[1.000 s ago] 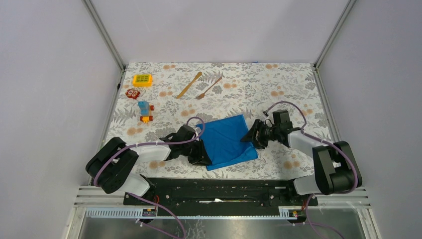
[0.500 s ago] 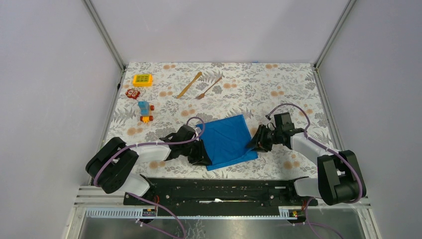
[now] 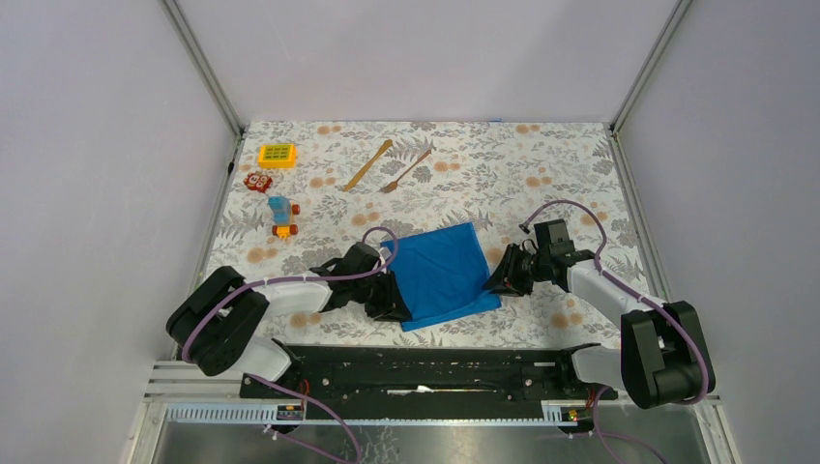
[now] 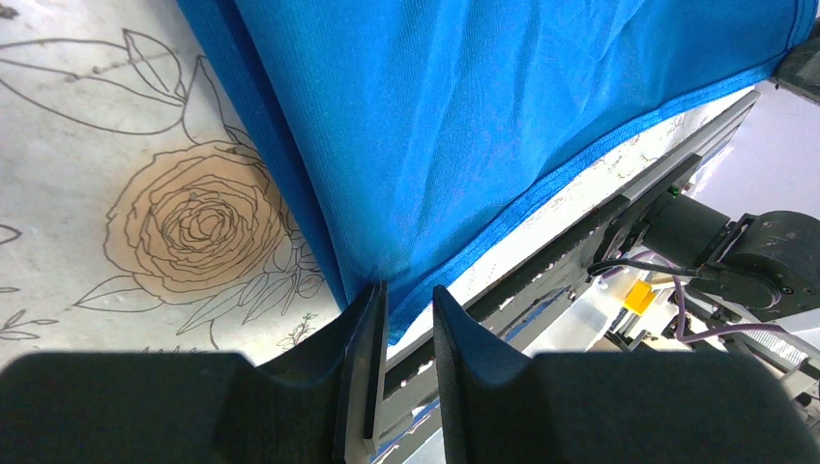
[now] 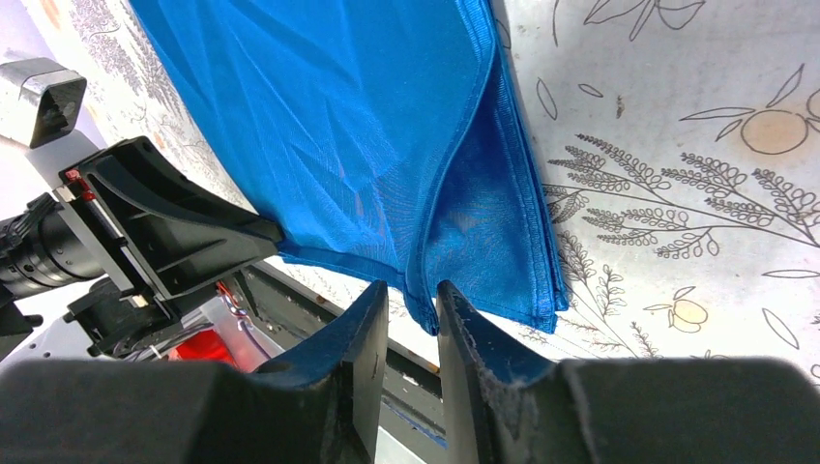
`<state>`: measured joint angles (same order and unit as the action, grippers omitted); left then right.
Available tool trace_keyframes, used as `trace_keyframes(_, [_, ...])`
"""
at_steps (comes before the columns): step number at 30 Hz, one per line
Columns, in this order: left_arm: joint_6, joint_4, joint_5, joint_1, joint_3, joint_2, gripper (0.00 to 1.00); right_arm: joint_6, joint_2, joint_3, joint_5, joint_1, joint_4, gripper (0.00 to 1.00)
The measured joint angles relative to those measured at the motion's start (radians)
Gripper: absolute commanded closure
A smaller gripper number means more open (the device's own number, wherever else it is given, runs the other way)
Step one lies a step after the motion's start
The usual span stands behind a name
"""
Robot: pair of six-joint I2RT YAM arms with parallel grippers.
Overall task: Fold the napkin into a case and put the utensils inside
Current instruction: Pick up the top corner of the square-folded napkin from the corner of the board, then fold the top corner of the square-folded napkin at the corner of the board.
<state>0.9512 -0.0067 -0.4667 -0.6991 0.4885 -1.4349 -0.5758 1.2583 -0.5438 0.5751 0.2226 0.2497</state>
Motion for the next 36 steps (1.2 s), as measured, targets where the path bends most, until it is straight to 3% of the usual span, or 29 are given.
trace_keyframes(5, [0.0,-0.01,0.005,0.0,0.0,0.007,0.68,0.003,0.003,0.0,-0.017,0.0,0.0,0.73])
trace_keyframes(8, [-0.001,-0.031,0.012,0.0,0.0,0.021,0.64,0.007,0.007,-0.003,-0.018,0.0,0.0,0.85])
trace_keyframes(10, [-0.002,-0.053,0.019,0.0,0.0,0.036,0.59,0.014,0.011,-0.007,-0.018,0.0,0.0,1.0])
trace_keyframes(20, [-0.016,-0.239,0.055,0.0,0.027,0.177,0.5,0.047,0.039,-0.04,0.014,0.011,0.001,1.0])
trace_keyframes(28, [-0.008,-0.25,0.058,0.0,0.032,0.183,0.7,0.051,0.116,-0.14,0.037,0.148,-0.013,1.0])
trace_keyframes(36, [-0.007,-0.217,0.062,-0.001,-0.026,0.152,0.76,-0.002,0.285,-0.299,0.037,0.297,-0.083,1.0])
